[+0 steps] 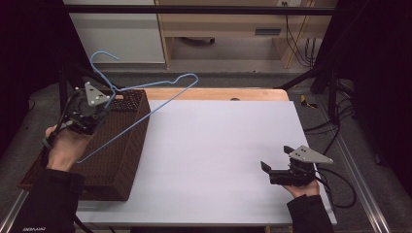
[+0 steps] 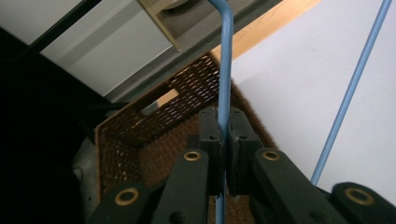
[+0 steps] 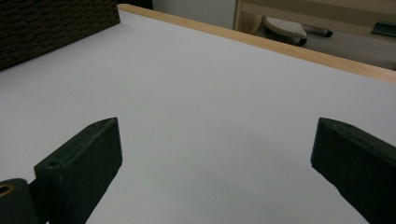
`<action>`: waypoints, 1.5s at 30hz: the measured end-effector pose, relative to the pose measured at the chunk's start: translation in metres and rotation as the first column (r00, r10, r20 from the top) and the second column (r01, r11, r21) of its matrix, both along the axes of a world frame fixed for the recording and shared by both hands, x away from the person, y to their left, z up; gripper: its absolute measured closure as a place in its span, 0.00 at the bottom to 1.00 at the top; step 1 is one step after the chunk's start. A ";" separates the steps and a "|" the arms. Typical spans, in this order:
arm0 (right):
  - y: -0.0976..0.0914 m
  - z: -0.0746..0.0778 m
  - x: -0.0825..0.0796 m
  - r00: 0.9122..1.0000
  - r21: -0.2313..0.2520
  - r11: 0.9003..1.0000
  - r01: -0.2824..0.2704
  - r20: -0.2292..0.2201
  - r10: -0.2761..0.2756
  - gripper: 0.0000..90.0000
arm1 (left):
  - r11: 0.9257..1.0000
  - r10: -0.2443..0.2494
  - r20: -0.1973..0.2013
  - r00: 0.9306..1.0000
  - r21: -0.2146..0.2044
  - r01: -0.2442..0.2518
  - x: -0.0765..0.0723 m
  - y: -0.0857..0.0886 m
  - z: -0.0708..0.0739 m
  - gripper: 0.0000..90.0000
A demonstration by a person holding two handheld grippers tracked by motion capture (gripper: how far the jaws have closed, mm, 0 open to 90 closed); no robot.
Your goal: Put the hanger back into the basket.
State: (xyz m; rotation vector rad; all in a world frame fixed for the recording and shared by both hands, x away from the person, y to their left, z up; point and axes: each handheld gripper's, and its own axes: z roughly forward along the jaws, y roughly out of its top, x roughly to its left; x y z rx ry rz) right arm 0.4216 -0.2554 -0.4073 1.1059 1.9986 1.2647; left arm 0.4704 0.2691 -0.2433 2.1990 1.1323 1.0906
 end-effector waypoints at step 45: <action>0.003 -0.002 0.001 1.000 -0.019 1.000 0.000 -0.010 0.000 0.03 | 0.939 0.344 -0.101 0.933 0.059 -0.340 0.027 0.111 -0.096 0.96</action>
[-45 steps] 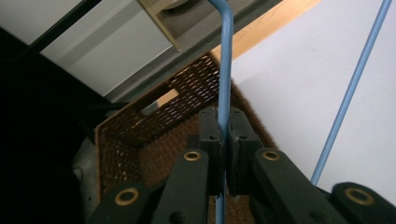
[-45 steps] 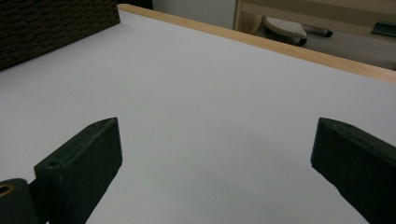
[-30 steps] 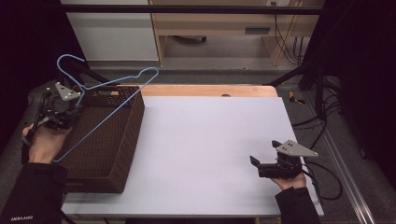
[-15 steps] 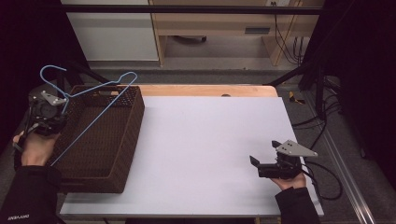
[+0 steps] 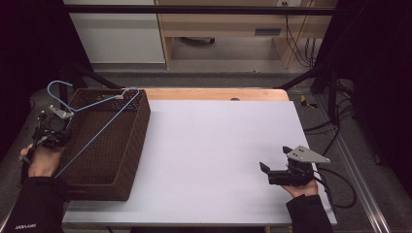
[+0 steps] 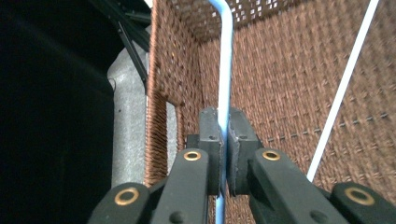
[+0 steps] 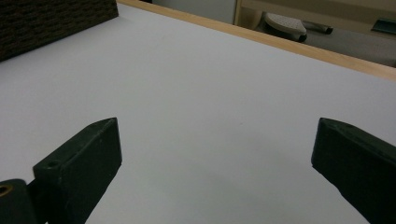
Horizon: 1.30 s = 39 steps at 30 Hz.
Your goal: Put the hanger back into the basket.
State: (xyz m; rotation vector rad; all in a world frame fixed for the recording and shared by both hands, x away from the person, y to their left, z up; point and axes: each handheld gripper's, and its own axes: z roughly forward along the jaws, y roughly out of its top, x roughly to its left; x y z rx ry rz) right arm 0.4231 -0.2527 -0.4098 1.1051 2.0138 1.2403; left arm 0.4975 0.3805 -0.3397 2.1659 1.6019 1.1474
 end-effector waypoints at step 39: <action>-0.002 0.002 -0.001 1.000 0.018 1.000 0.000 0.018 0.000 0.02 | 0.854 -0.305 0.269 0.914 -0.348 0.387 -0.069 -0.058 0.011 0.39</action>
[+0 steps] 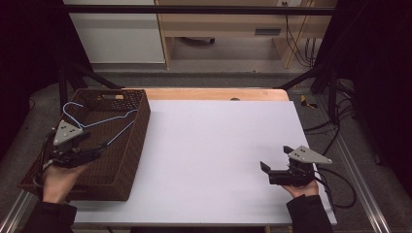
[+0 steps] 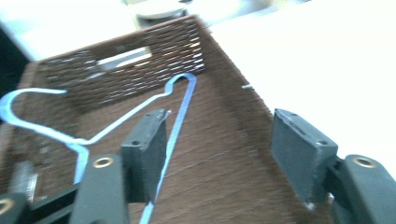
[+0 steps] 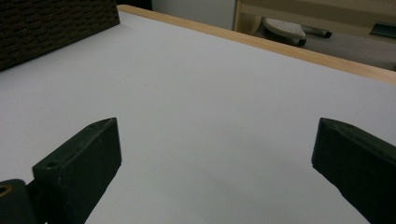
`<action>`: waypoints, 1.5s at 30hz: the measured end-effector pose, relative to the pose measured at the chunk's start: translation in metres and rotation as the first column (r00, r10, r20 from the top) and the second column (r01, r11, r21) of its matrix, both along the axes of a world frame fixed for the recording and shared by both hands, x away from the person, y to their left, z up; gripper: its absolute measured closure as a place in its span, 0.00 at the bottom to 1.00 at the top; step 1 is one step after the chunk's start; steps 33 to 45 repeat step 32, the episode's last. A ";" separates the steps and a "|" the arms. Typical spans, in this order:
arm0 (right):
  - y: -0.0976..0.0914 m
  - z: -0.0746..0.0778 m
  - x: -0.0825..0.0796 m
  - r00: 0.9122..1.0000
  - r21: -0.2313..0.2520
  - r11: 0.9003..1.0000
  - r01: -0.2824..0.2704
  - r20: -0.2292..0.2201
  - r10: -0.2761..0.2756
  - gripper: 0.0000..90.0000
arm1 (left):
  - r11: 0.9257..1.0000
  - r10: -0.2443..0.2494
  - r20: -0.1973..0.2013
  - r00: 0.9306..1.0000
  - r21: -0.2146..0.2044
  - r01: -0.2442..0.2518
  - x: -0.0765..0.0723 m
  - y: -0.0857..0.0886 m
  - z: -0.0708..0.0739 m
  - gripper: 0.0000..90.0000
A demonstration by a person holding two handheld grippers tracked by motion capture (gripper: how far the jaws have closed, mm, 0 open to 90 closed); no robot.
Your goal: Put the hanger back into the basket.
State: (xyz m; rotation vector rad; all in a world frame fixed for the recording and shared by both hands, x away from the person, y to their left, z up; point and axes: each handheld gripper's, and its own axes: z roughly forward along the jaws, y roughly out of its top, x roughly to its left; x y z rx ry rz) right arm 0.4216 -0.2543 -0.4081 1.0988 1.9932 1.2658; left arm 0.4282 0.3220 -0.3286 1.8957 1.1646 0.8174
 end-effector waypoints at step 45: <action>-0.005 0.003 -0.004 0.999 0.043 0.999 -0.023 0.029 0.022 0.01 | 0.963 -0.219 0.015 0.976 -0.159 0.219 -0.034 -0.058 -0.061 0.15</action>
